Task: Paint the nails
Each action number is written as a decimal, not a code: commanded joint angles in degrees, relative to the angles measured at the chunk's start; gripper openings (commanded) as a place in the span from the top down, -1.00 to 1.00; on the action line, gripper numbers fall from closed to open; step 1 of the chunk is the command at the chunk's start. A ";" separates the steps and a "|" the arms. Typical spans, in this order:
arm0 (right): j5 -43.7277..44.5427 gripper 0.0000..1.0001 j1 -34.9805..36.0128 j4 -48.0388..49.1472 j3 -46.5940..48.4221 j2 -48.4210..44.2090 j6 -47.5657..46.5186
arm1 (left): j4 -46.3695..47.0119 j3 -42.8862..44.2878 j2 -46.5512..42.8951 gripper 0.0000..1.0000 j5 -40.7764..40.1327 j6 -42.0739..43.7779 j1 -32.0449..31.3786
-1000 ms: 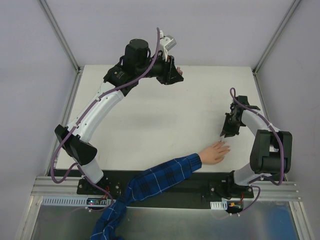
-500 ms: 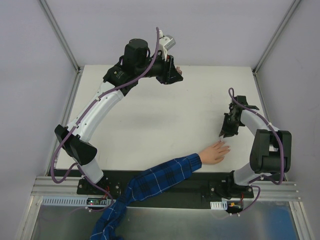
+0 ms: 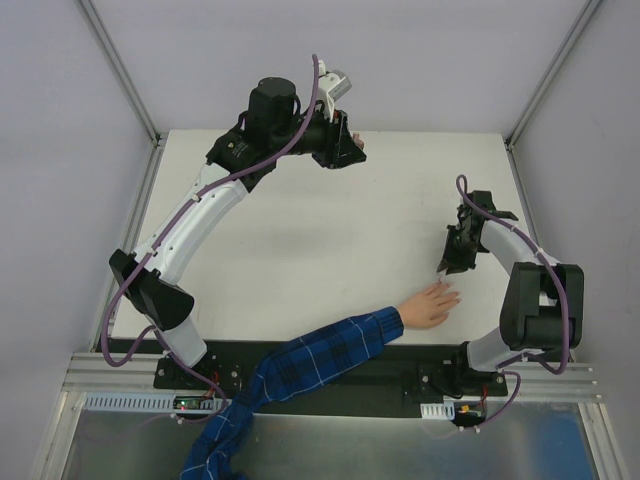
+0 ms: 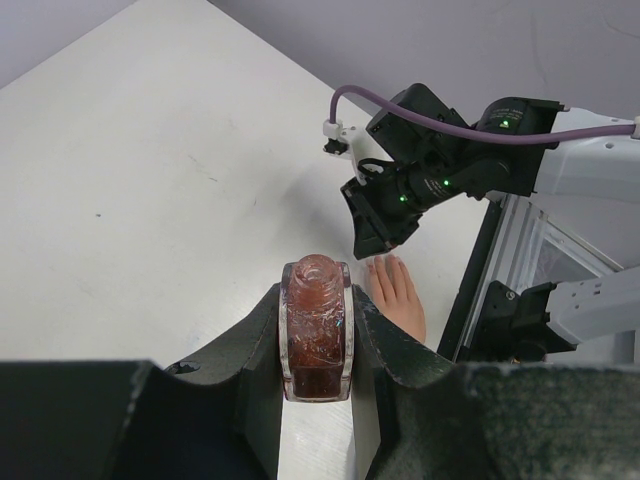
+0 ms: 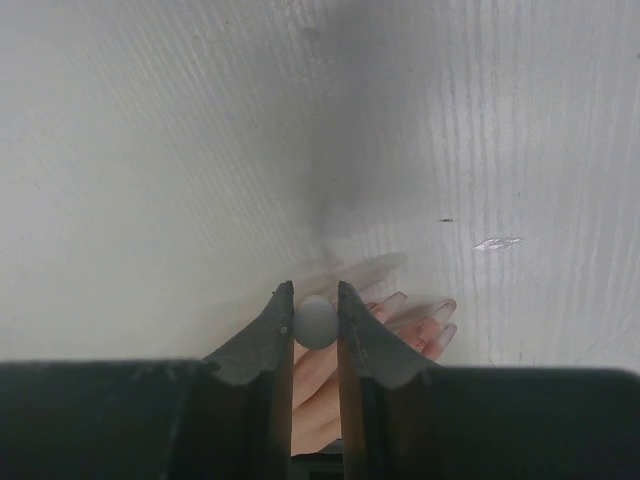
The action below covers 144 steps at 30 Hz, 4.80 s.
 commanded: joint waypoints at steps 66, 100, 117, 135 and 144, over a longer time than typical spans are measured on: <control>1.19 0.99 -1.33 -0.44 0.87 0.36 0.71 | 1.63 1.65 -1.30 1.00 1.06 -0.11 0.29; 2.78 0.99 -1.42 -2.03 3.24 2.04 0.01 | 1.63 1.39 -1.74 1.00 0.89 0.68 0.29; 1.19 0.99 0.78 -2.20 0.08 -1.92 -0.43 | 1.63 0.43 -2.18 1.00 1.06 -0.11 0.29; 1.19 0.99 2.44 -1.68 -0.28 -1.84 -0.26 | 1.63 0.25 -2.35 1.00 0.89 -0.38 0.37; 2.69 0.99 1.13 -1.94 0.60 0.01 0.44 | 1.63 0.51 -2.27 1.00 0.62 -0.03 0.29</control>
